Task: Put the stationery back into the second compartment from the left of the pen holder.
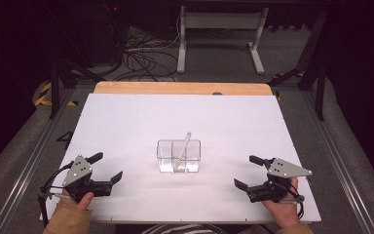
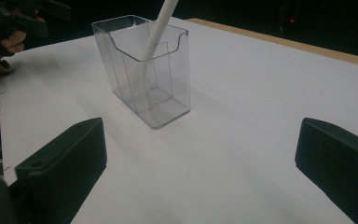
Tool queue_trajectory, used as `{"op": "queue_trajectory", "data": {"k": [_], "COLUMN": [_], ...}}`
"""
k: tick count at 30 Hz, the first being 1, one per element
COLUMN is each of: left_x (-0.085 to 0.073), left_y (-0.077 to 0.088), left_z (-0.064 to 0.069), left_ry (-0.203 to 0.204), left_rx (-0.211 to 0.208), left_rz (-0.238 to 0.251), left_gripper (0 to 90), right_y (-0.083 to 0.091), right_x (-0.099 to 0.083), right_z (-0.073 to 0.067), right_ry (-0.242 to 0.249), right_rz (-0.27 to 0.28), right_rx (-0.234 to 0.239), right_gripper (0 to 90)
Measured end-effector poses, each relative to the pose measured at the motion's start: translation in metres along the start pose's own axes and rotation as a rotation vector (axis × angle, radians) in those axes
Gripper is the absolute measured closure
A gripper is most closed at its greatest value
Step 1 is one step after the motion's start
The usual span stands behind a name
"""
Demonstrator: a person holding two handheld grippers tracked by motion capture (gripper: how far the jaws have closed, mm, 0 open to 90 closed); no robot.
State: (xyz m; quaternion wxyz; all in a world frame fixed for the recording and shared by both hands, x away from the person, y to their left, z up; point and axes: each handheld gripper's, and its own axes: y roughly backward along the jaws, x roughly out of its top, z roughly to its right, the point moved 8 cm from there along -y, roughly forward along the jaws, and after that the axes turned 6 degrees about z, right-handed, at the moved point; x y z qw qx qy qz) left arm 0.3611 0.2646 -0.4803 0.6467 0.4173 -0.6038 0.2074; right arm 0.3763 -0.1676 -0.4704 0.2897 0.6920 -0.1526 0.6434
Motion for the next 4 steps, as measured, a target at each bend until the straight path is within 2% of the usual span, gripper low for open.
{"op": "queue_trajectory", "data": {"k": [4], "left_x": [-0.0003], "left_y": [0.0003], "left_z": [-0.0011], "left_ry": [0.006], "left_rx": [0.002], "left_rz": [0.004], "left_gripper": [7.1], "right_y": [-0.0007], "right_x": [-0.0003], "right_z": [0.0005], "right_ry": [0.0], "right_rz": [-0.003], "right_rx": [0.002], "right_gripper": [2.5]}}
